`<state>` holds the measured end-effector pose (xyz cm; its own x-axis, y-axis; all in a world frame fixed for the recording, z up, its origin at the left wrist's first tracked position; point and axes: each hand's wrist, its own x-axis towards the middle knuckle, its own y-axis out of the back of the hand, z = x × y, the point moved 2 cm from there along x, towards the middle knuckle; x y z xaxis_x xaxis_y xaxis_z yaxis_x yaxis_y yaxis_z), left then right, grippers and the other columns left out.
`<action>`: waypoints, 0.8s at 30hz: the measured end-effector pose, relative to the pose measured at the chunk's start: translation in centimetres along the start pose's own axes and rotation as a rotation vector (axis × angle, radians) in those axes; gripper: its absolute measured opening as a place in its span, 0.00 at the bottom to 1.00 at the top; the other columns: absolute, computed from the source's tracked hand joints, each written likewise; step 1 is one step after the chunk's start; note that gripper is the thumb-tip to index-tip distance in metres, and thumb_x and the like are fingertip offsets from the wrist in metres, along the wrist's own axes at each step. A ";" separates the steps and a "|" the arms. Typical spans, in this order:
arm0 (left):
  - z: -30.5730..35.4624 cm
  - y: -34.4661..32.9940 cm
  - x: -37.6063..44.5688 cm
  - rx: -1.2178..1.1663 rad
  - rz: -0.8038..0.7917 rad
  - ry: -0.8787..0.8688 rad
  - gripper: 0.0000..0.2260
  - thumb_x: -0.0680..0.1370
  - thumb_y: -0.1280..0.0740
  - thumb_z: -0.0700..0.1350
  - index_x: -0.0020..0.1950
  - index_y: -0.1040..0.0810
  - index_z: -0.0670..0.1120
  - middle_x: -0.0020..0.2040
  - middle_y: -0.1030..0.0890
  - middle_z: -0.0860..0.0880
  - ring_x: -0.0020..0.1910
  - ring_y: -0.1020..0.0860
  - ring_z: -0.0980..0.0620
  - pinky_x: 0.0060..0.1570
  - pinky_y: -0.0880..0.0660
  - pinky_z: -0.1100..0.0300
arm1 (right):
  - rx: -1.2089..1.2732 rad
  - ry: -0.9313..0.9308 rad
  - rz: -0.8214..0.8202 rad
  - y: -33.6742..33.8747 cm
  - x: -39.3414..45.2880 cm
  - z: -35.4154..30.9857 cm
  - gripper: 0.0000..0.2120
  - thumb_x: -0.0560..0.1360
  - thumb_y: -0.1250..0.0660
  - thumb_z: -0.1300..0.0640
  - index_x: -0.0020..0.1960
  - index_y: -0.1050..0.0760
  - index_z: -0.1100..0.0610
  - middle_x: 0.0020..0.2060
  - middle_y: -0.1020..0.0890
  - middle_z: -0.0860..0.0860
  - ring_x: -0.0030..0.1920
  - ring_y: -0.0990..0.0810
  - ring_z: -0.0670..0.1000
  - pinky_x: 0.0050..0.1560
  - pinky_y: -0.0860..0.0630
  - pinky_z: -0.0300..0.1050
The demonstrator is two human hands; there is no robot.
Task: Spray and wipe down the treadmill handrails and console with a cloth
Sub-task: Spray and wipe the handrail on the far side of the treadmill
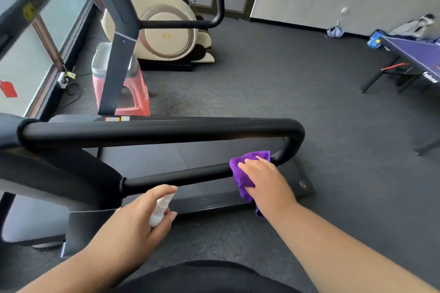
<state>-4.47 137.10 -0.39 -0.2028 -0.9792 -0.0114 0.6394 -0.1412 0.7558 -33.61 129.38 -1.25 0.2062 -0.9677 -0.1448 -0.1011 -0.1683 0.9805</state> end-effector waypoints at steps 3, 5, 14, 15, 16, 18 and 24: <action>3.2 -2.0 0.2 -0.002 -0.006 0.021 0.24 0.75 0.34 0.57 0.58 0.44 0.79 0.43 0.23 0.66 0.43 0.23 0.65 0.40 0.29 0.66 | 0.079 0.065 0.021 -0.9 -0.9 2.1 0.26 0.79 0.33 0.54 0.76 0.34 0.51 0.75 0.32 0.46 0.77 0.41 0.51 0.76 0.47 0.42; 5.5 -3.6 0.5 0.003 -0.009 0.042 0.24 0.75 0.34 0.57 0.58 0.45 0.79 0.44 0.24 0.67 0.44 0.24 0.66 0.39 0.32 0.69 | 0.174 0.106 0.054 -1.3 -1.5 3.6 0.26 0.78 0.31 0.57 0.75 0.31 0.52 0.73 0.30 0.48 0.76 0.39 0.52 0.77 0.44 0.46; 19.8 -13.4 4.0 -0.184 0.090 0.227 0.13 0.75 0.31 0.55 0.56 0.30 0.63 0.47 0.24 0.71 0.46 0.25 0.67 0.41 0.31 0.69 | 0.587 0.229 0.224 -0.8 -5.9 14.0 0.24 0.74 0.25 0.51 0.69 0.25 0.46 0.64 0.23 0.40 0.65 0.30 0.42 0.68 0.38 0.34; 21.3 -14.3 4.8 -0.222 0.096 0.253 0.10 0.75 0.31 0.56 0.53 0.29 0.62 0.47 0.24 0.73 0.46 0.25 0.69 0.41 0.32 0.69 | 0.619 0.241 0.247 -0.5 -6.5 15.3 0.25 0.73 0.24 0.50 0.68 0.25 0.46 0.63 0.23 0.40 0.65 0.30 0.41 0.68 0.39 0.31; 22.6 -15.2 5.5 -0.265 0.106 0.280 0.09 0.74 0.31 0.56 0.51 0.28 0.60 0.45 0.23 0.73 0.45 0.25 0.70 0.40 0.32 0.69 | 0.642 0.263 0.272 -0.3 -7.1 16.5 0.26 0.71 0.23 0.49 0.68 0.24 0.47 0.63 0.23 0.40 0.65 0.30 0.41 0.68 0.41 0.30; 25.1 -16.4 6.8 -0.326 0.124 0.319 0.09 0.73 0.30 0.57 0.48 0.27 0.58 0.41 0.19 0.64 0.40 0.23 0.68 0.37 0.32 0.70 | 0.652 0.338 0.328 0.2 -8.0 18.3 0.29 0.69 0.22 0.50 0.68 0.25 0.48 0.63 0.23 0.42 0.66 0.29 0.43 0.70 0.41 0.31; 29.2 -18.6 9.4 -0.316 0.124 0.367 0.10 0.72 0.27 0.52 0.47 0.28 0.57 0.40 0.19 0.55 0.38 0.23 0.64 0.35 0.31 0.70 | 0.684 0.460 0.424 1.0 -8.9 22.3 0.31 0.67 0.24 0.48 0.69 0.28 0.47 0.65 0.24 0.44 0.69 0.31 0.43 0.73 0.38 0.38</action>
<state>-39.95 134.80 4.59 0.1270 -0.9701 -0.2067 0.8470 -0.0024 0.5316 -57.24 133.64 -1.94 0.3715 -0.8286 0.4188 -0.7787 -0.0325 0.6265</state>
